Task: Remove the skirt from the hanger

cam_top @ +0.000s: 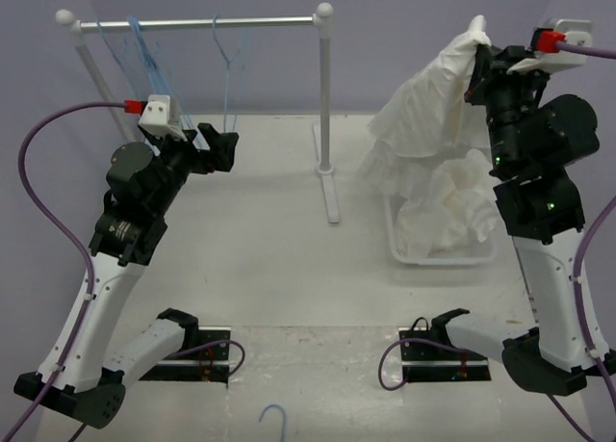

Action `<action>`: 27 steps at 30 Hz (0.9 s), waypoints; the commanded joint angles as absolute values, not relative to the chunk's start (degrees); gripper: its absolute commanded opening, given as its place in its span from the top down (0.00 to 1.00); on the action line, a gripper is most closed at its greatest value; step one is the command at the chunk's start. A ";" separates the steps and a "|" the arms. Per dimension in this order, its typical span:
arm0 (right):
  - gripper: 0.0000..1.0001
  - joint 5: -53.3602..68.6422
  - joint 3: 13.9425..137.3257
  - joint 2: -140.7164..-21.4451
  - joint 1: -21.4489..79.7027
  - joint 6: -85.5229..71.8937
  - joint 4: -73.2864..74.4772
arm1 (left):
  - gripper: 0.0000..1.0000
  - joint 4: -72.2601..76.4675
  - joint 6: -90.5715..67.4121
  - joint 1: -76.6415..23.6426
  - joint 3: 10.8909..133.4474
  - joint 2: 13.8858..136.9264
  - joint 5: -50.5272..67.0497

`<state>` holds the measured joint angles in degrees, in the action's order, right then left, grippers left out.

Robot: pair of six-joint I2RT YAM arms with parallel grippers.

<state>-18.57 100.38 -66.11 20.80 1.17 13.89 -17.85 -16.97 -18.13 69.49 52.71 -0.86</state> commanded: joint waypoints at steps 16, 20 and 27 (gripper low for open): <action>1.00 -10.49 86.54 -65.39 6.26 -8.84 16.70 | 0.00 -14.24 -16.26 -18.37 69.52 55.98 -1.49; 1.00 -10.46 75.78 -67.40 -1.91 -14.31 12.66 | 0.00 -15.38 -16.08 -18.37 71.53 57.74 -1.58; 1.00 -13.45 66.89 -69.61 -5.27 -19.07 11.95 | 0.00 -17.31 -16.26 -18.37 72.95 59.59 -2.37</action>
<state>-12.40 67.79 -72.05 -5.23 -14.52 16.25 -17.74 -16.93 -18.13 70.22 59.48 -1.02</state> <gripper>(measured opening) 0.008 0.997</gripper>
